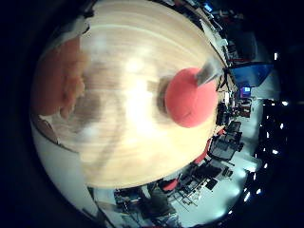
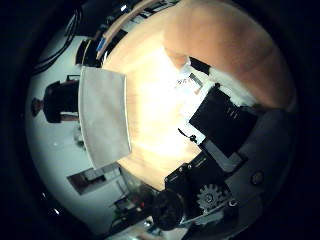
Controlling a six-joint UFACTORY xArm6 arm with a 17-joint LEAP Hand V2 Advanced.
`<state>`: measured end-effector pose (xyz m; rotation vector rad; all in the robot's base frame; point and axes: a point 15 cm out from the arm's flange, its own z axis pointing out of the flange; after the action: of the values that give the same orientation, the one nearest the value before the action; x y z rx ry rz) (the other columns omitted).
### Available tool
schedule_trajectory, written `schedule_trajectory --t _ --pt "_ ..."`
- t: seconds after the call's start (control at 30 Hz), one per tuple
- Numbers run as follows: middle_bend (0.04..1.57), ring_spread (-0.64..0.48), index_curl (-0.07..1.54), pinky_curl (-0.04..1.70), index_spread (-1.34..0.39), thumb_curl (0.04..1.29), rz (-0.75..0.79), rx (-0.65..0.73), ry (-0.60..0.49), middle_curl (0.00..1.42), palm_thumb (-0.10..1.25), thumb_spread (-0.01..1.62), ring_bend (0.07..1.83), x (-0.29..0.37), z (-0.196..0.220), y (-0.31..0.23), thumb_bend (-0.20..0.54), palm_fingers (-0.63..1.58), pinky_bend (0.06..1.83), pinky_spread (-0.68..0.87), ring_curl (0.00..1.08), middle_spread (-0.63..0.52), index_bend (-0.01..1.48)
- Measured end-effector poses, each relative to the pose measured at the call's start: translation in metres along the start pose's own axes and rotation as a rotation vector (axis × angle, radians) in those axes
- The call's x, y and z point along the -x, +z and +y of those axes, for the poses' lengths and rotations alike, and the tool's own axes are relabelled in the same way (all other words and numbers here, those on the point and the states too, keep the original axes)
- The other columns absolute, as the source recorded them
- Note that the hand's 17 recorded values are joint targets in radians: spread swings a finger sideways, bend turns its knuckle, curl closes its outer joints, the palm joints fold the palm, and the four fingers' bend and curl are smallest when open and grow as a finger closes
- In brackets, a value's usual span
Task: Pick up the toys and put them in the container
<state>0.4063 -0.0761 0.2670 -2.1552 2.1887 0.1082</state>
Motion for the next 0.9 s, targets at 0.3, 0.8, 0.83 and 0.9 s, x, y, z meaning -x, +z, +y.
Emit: schedule_trajectory --t 0.3,0.8,0.83,0.9 --pt "0.79 -0.32 0.47 0.38 -0.55 0.42 -0.033 -0.186 -0.024 0.59 1.08 0.92 1.23 0.029 -0.018 -0.081 -0.020 1.20 1.29 -0.46 0.45 -0.44 0.45" --pt "0.79 -0.32 0.54 0.42 -0.57 0.42 -0.132 -0.340 -0.313 0.59 1.08 0.91 1.23 0.169 -0.027 -0.177 -0.020 1.20 1.25 -0.47 0.46 -0.44 0.40" --pt "0.79 -0.32 0.55 0.42 -0.57 0.42 -0.139 -0.333 -0.337 0.59 1.08 0.91 1.23 0.182 -0.025 -0.177 -0.019 1.20 1.24 -0.48 0.46 -0.44 0.40" --pt "0.79 -0.32 0.56 0.43 -0.57 0.42 -0.150 -0.318 -0.381 0.59 1.08 0.91 1.22 0.205 -0.020 -0.174 -0.019 1.20 1.24 -0.48 0.46 -0.44 0.39"
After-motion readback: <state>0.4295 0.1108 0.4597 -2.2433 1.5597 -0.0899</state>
